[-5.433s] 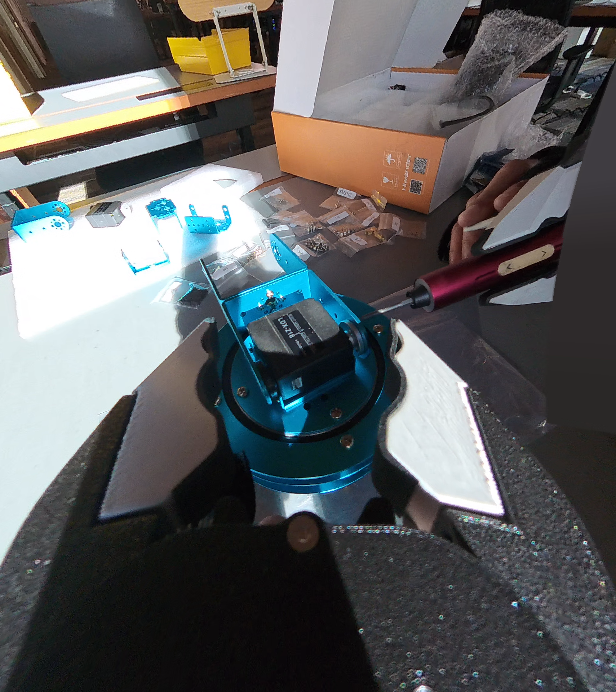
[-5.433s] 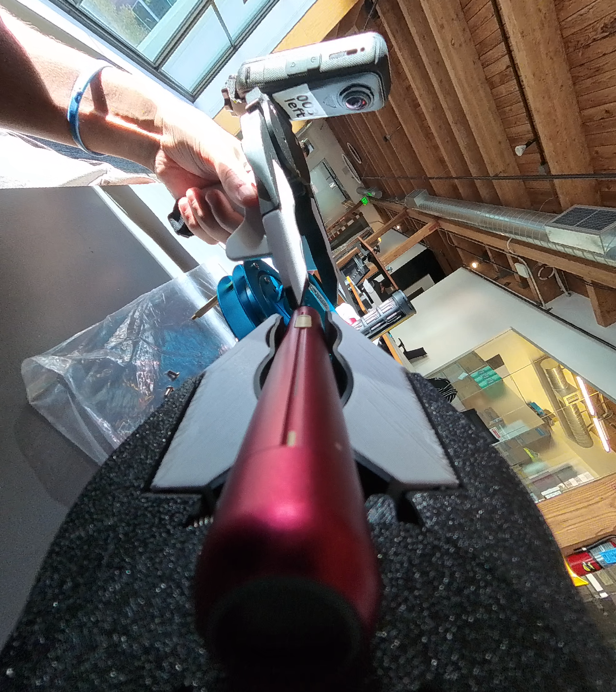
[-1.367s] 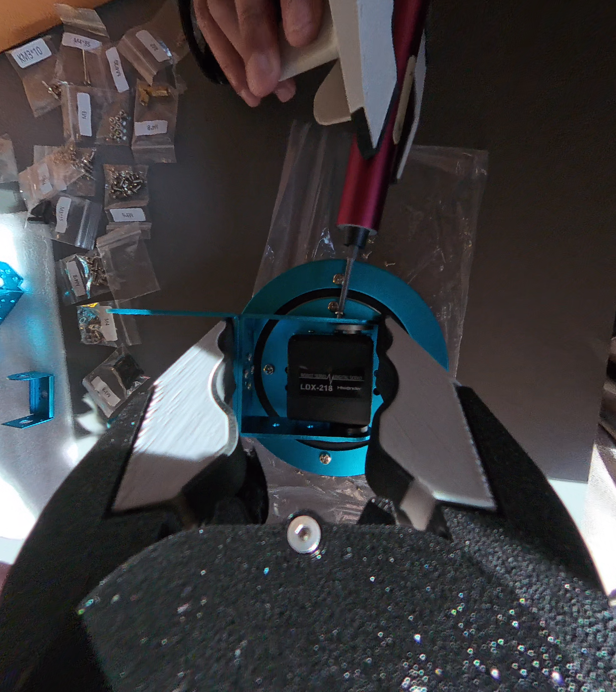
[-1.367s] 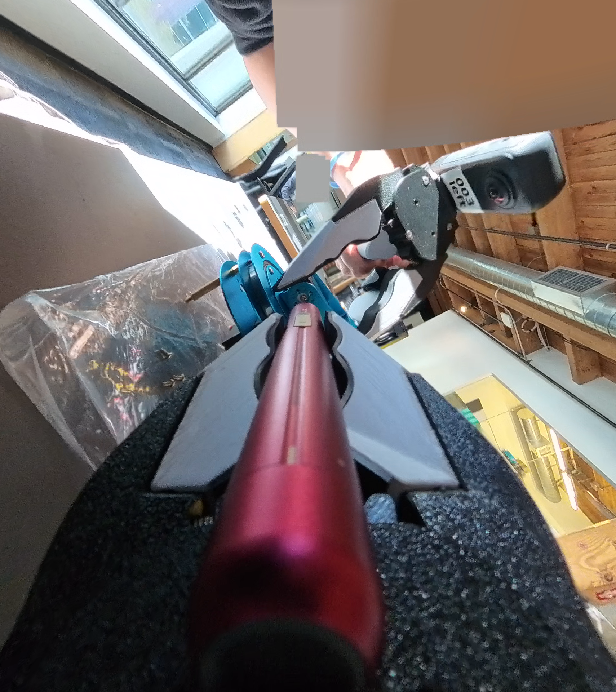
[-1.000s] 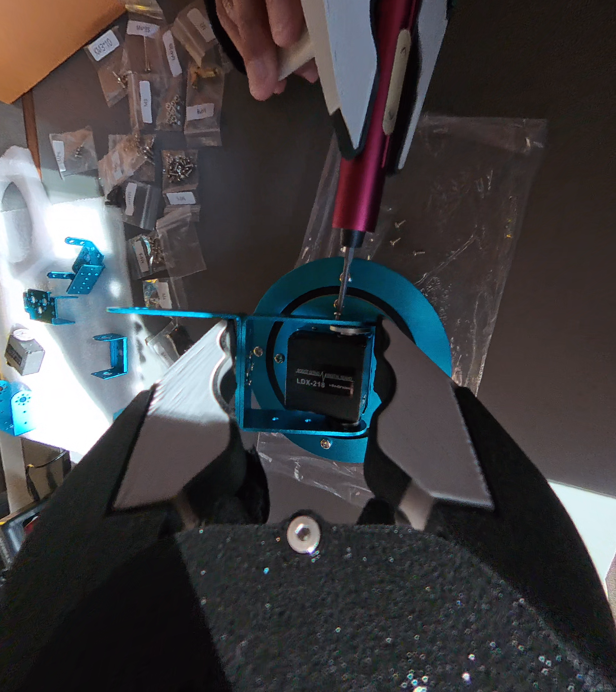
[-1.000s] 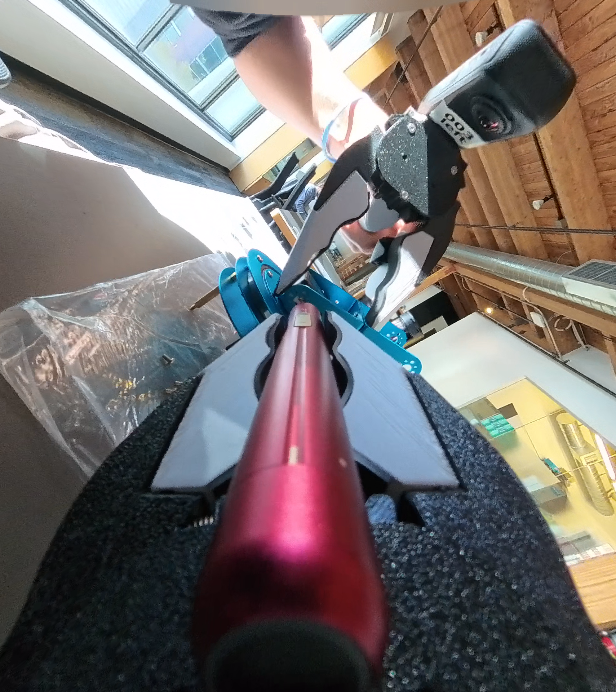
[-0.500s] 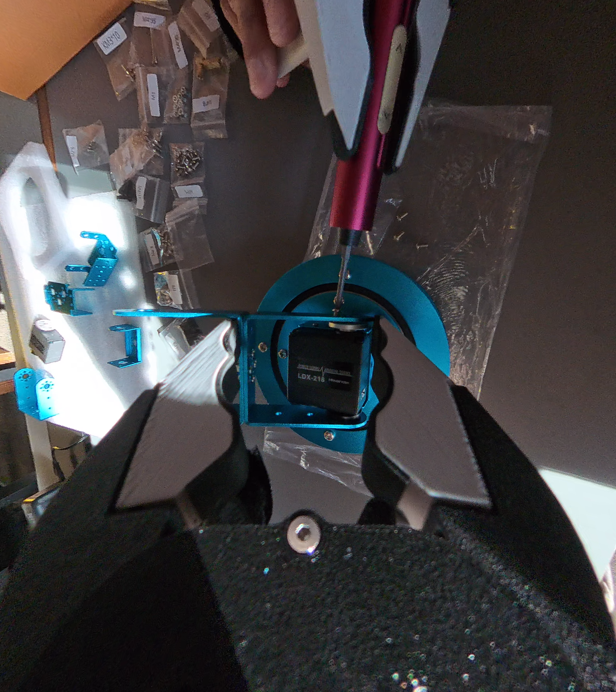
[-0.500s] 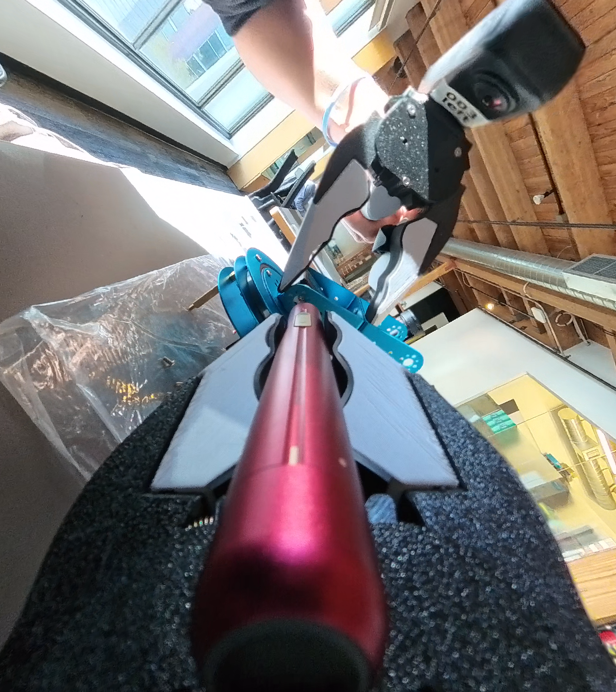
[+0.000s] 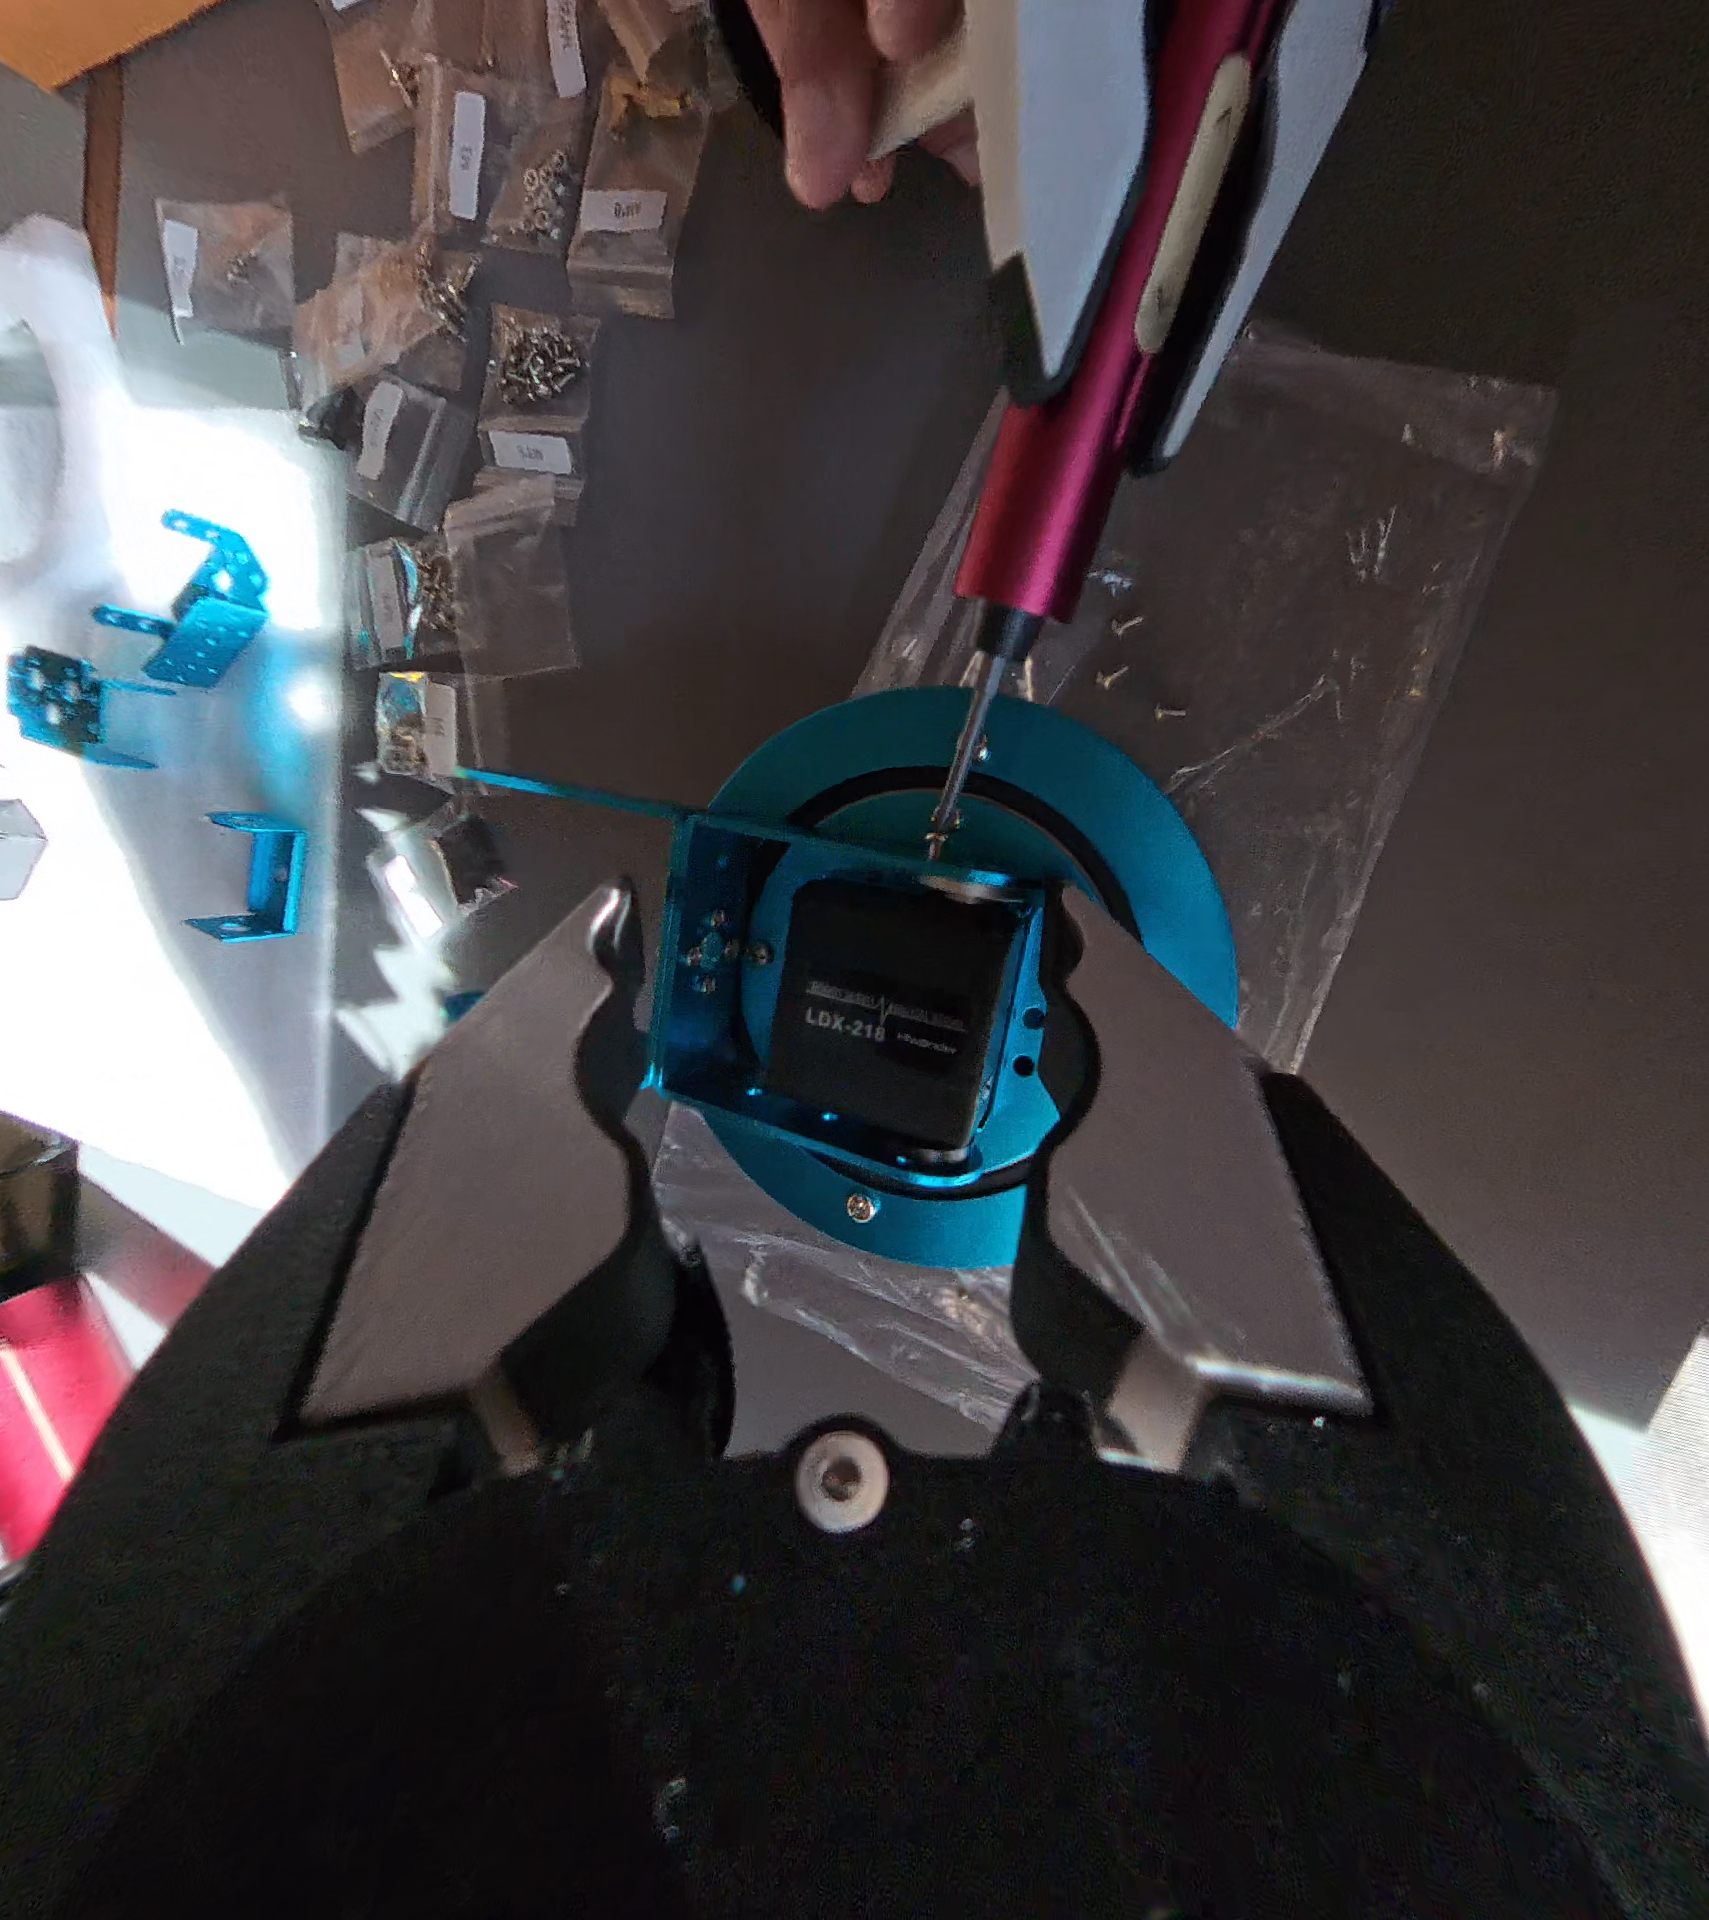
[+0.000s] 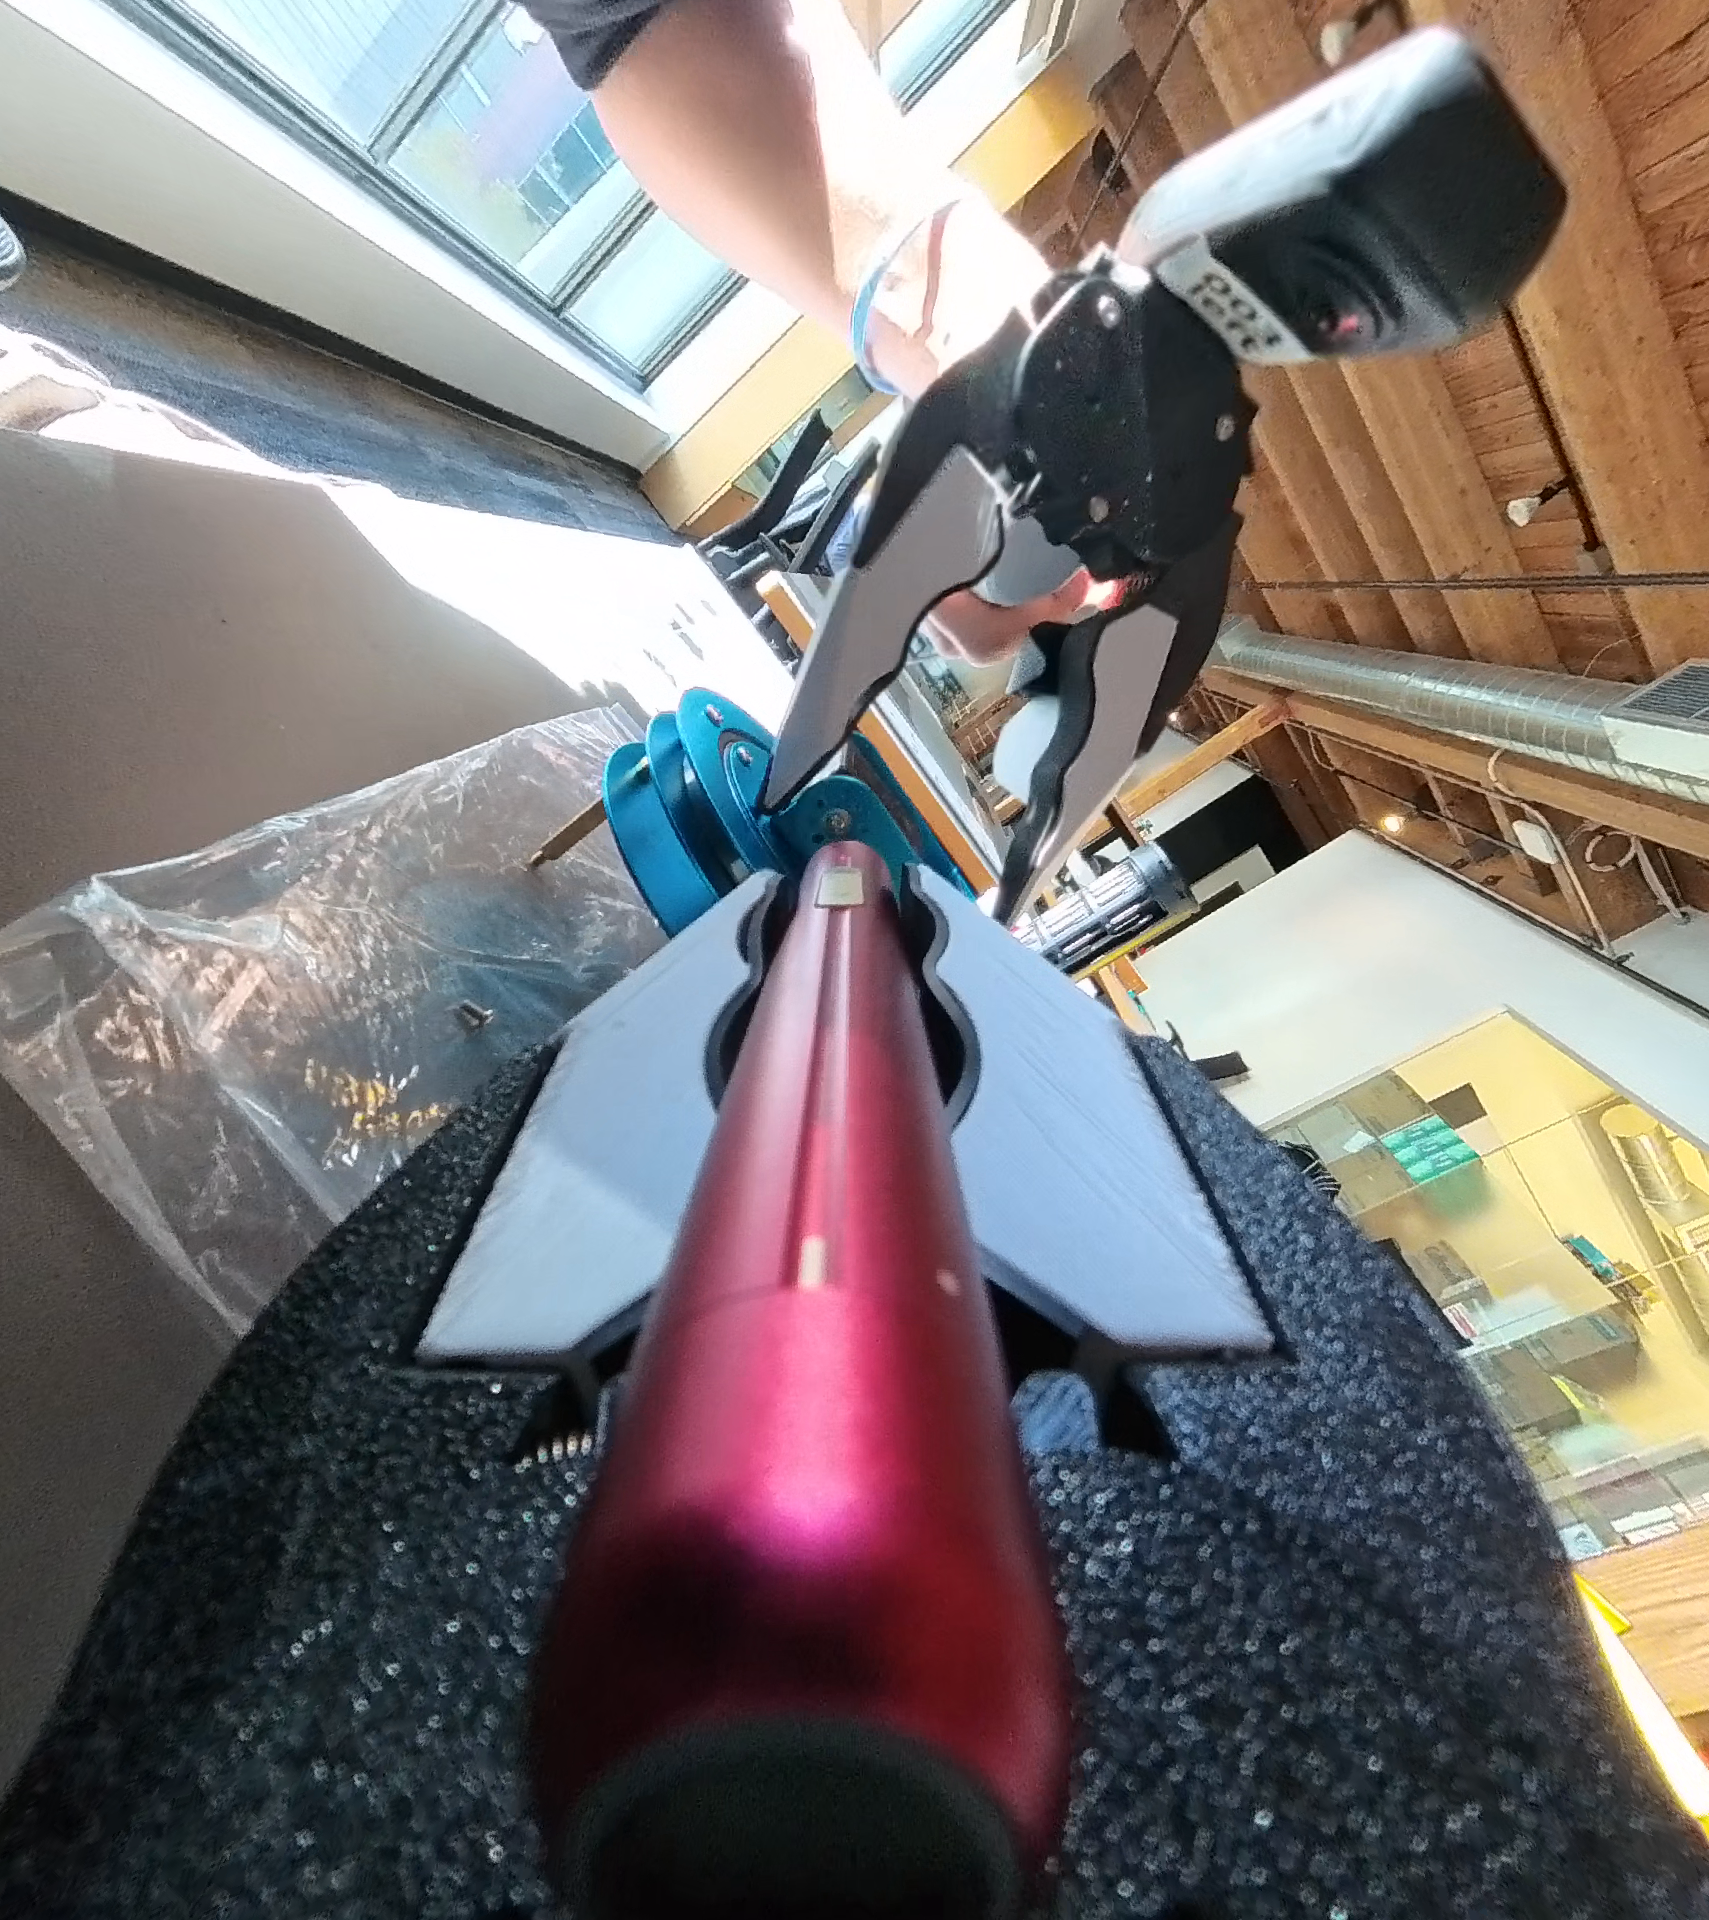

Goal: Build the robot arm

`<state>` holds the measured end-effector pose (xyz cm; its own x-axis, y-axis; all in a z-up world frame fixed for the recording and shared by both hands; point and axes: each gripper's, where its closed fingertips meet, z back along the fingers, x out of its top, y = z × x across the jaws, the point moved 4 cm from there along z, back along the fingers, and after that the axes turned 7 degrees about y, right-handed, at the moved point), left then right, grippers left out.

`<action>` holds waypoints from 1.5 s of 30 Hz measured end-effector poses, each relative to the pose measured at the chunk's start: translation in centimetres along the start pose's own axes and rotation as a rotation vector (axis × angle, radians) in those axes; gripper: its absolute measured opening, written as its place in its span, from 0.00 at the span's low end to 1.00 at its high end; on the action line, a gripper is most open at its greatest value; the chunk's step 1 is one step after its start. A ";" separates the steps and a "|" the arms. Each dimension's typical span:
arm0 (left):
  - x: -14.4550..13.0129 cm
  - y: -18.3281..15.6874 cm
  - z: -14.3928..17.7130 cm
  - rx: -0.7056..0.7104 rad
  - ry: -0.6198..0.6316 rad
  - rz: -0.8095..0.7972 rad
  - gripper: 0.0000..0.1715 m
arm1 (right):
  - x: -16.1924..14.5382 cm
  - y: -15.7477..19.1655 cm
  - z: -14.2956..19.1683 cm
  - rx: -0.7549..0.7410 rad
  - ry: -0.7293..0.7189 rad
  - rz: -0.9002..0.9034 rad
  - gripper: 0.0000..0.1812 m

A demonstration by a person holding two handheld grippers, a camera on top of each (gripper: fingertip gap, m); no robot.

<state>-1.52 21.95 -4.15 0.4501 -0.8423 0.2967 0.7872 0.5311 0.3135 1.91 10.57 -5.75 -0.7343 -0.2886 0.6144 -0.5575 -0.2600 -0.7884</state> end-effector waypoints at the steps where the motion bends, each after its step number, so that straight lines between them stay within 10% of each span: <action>1: -0.1 0.2 -0.1 -0.019 -0.007 0.019 0.46 | 0.0 0.0 0.0 -0.001 0.000 0.003 0.12; 12: -1.5 -1.2 1.2 -0.159 -0.130 0.139 0.37 | 0.7 -0.2 -0.2 0.009 -0.016 0.035 0.12; 23: -1.5 -1.5 0.2 -0.066 -0.176 0.122 0.36 | -0.4 -1.8 -0.4 0.117 -0.084 -0.381 0.12; 32: -1.6 -1.1 0.0 -0.017 -0.238 0.181 0.28 | -0.3 -1.1 -0.5 0.089 -0.039 -0.271 0.13; 45: -2.2 -1.5 2.6 0.178 -0.344 0.588 0.48 | -0.6 -0.9 -0.8 0.063 -0.041 -0.220 0.11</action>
<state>-4.83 23.28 -2.90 0.5980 -0.3495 0.7213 0.3603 0.9211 0.1476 2.59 11.68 -5.40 -0.5805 -0.2549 0.7733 -0.6767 -0.3772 -0.6323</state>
